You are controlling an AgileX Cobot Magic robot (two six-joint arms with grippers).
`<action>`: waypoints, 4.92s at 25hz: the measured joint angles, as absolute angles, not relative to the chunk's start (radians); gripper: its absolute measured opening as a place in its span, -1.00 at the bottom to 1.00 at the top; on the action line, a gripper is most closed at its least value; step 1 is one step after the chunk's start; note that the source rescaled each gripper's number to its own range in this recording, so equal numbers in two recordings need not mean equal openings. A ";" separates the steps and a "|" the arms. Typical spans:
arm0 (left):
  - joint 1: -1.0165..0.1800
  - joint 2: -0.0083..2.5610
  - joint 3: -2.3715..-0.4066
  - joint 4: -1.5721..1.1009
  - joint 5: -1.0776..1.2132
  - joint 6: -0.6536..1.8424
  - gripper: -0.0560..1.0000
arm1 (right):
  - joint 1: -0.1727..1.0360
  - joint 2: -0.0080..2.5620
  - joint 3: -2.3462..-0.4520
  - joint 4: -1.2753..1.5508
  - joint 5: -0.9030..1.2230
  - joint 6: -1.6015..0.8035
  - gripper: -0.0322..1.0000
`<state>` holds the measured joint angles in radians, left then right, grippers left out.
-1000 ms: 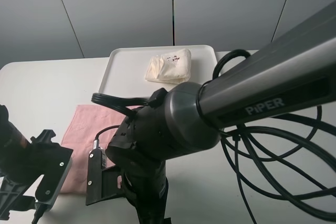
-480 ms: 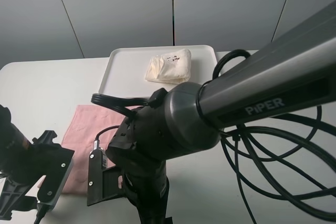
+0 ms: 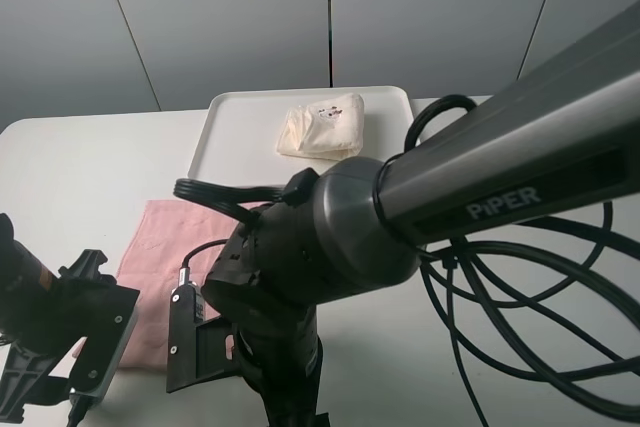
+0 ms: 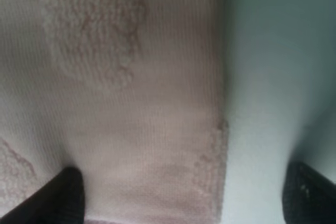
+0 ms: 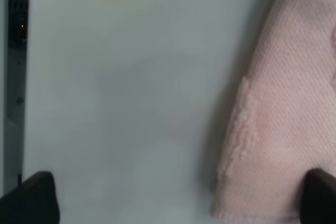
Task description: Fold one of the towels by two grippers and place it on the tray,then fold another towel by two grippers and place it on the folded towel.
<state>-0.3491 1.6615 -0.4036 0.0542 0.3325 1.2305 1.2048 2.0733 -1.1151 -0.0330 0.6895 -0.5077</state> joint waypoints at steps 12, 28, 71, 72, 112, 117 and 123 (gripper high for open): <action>-0.349 1.662 -0.404 0.054 0.315 1.255 0.02 | 1.205 2.073 -1.115 -0.036 0.692 -0.493 1.00; -0.349 1.662 -0.405 0.054 0.305 1.289 -0.87 | 1.205 2.073 -1.115 -0.051 0.681 -0.430 0.17; -0.349 1.422 -0.393 -0.396 0.410 1.076 -0.88 | 1.116 1.869 -1.113 -0.007 0.826 -0.196 -0.94; -0.349 1.407 -0.393 -0.425 0.413 1.076 -0.88 | 1.116 1.865 -1.113 -0.007 0.842 -0.189 -0.94; -0.349 1.285 -0.393 -0.499 0.169 0.379 0.96 | 1.116 1.807 -1.009 -0.688 0.688 0.897 0.97; -0.349 1.285 -0.393 -0.499 0.160 0.331 0.98 | 1.116 1.807 -1.007 -0.707 0.704 0.931 1.00; -0.349 1.285 -0.393 -0.499 0.158 0.199 0.99 | 1.057 1.807 -1.005 -0.632 0.715 0.906 1.00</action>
<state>-0.3491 1.2855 -0.3929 -0.4991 0.1584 0.1990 1.0572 1.8071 -1.0046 -0.6320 0.7152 0.9061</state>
